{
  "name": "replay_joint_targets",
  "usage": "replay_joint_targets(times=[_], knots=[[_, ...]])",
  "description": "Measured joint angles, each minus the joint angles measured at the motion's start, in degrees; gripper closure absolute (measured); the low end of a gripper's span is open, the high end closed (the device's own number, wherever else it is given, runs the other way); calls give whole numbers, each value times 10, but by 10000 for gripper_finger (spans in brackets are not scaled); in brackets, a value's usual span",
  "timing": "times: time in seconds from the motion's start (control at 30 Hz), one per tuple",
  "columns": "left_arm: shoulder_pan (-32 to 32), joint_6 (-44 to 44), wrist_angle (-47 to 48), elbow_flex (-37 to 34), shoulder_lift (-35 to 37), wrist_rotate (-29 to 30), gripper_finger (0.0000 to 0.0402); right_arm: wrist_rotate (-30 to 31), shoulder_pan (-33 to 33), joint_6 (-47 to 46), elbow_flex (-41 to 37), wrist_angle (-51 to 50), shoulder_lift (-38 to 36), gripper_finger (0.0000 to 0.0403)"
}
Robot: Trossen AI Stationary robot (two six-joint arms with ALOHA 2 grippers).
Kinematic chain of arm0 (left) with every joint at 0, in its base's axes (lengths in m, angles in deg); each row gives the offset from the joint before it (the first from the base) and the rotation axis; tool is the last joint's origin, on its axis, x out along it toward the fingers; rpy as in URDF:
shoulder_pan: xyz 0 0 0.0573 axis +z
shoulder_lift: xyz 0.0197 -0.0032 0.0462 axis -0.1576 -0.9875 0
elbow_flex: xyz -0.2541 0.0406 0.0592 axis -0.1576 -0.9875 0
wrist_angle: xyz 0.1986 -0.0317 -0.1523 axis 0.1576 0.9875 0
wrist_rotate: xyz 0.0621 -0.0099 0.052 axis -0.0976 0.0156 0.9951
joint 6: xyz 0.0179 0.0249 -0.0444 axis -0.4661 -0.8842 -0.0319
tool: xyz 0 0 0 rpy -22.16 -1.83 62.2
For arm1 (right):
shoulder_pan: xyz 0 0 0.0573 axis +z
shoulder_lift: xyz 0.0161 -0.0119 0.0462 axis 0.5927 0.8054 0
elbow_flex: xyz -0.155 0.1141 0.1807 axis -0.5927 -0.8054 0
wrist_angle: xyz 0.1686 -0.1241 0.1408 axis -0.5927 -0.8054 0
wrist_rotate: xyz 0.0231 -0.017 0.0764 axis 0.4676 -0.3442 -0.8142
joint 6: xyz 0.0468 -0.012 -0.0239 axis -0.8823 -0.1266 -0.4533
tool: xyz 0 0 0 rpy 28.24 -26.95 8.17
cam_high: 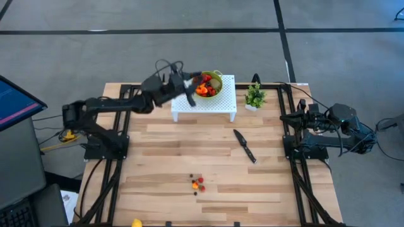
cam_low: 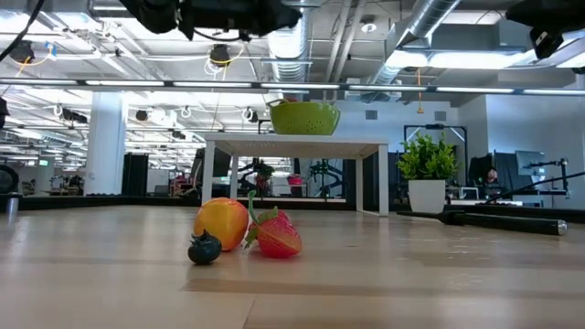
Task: Pick & Place Fruit
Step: Put the black raspberry into the green strainer bowl, then put the black blueberry into the green strainer bowl
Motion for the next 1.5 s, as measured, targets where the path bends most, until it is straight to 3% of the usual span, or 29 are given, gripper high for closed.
replay_joint_targets(times=[0.3, 0.67, 1.3, 1.5], knots=[[73, 49, 62, 19, -71, -8, 285, 0, 0, 0, 0, 0, 0, 386], [62, 51, 102, 19, -92, -9, 285, 0, 0, 0, 0, 0, 0, 386], [60, 30, 146, 19, -91, 8, 238, 0, 0, 0, 0, 0, 0, 386], [27, 30, 148, 19, -48, 0, 229, 0, 0, 0, 0, 0, 0, 386]])
